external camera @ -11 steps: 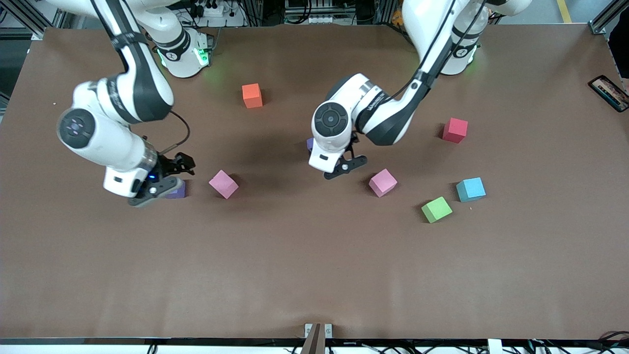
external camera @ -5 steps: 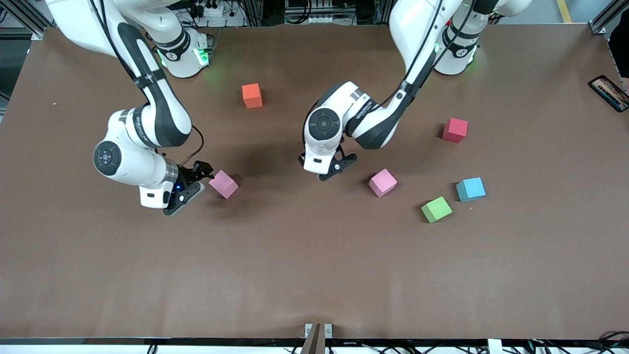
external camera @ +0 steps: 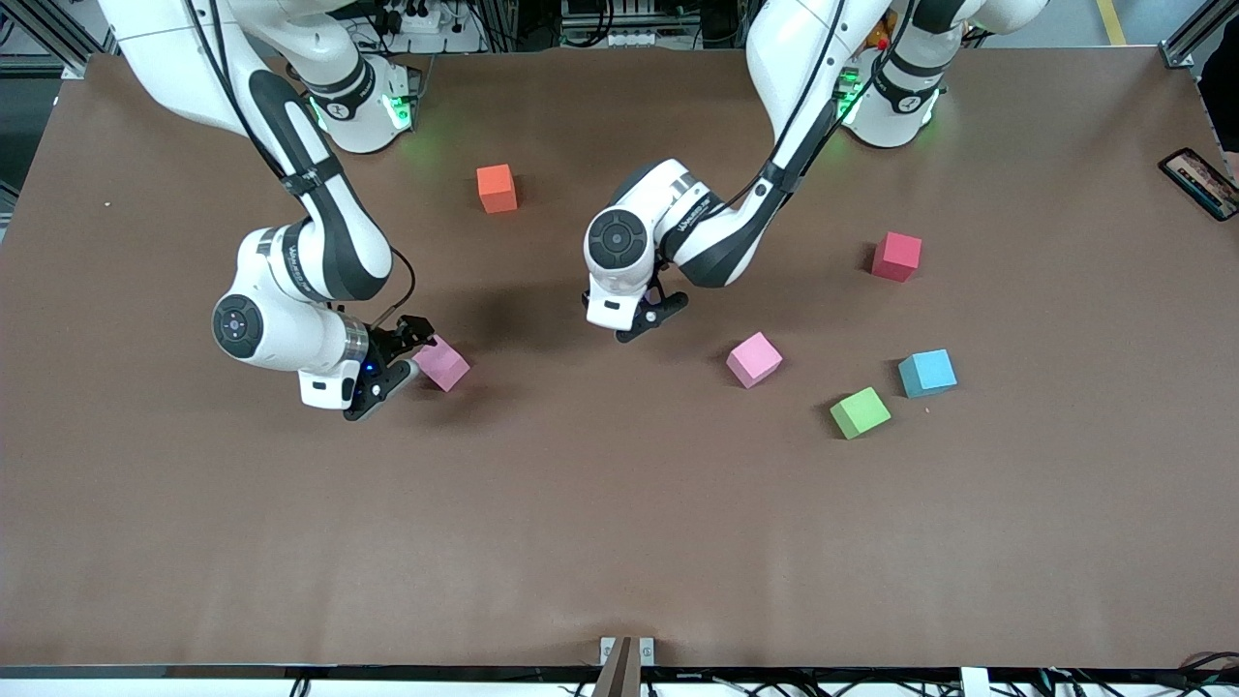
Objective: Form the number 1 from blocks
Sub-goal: 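Grasp the purple block with the left gripper while the right gripper grasps the pink block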
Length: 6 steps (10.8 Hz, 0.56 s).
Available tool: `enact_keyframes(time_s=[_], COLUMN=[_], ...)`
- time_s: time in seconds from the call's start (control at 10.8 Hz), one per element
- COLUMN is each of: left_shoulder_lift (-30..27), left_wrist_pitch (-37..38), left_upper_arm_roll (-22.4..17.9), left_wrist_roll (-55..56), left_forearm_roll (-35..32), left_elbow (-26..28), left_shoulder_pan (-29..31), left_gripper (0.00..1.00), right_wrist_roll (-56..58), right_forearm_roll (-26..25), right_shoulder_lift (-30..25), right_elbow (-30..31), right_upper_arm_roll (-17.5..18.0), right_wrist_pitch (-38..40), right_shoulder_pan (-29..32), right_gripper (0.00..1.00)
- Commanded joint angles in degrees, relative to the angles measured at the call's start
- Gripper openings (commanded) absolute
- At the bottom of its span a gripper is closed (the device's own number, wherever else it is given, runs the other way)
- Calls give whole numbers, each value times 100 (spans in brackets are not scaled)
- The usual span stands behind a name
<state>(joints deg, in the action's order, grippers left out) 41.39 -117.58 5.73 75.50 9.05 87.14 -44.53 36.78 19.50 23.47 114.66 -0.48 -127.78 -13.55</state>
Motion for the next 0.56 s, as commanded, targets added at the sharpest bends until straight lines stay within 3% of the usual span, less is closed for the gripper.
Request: enact_keyframes(time_s=[0.0, 0.46], left_shoulder_lift=[27, 238], left_wrist_pitch=[-133, -239], left_upper_arm_roll=[-46, -55], left_wrist_roll=[62, 62], left_forearm_roll=[264, 203], left_elbow=[40, 57], left_shoulder_pan=[-29, -257], left_gripper=[100, 100], right_wrist_roll=[198, 198], right_forearm_roll=[177, 168], right_shoulder_lift=[-44, 105], right_elbow=[65, 65], right_upper_arm_roll=[-14, -22], right_wrist_pitch=[-133, -415], right_shoulder_pan=[-112, -350], right_gripper=[100, 100])
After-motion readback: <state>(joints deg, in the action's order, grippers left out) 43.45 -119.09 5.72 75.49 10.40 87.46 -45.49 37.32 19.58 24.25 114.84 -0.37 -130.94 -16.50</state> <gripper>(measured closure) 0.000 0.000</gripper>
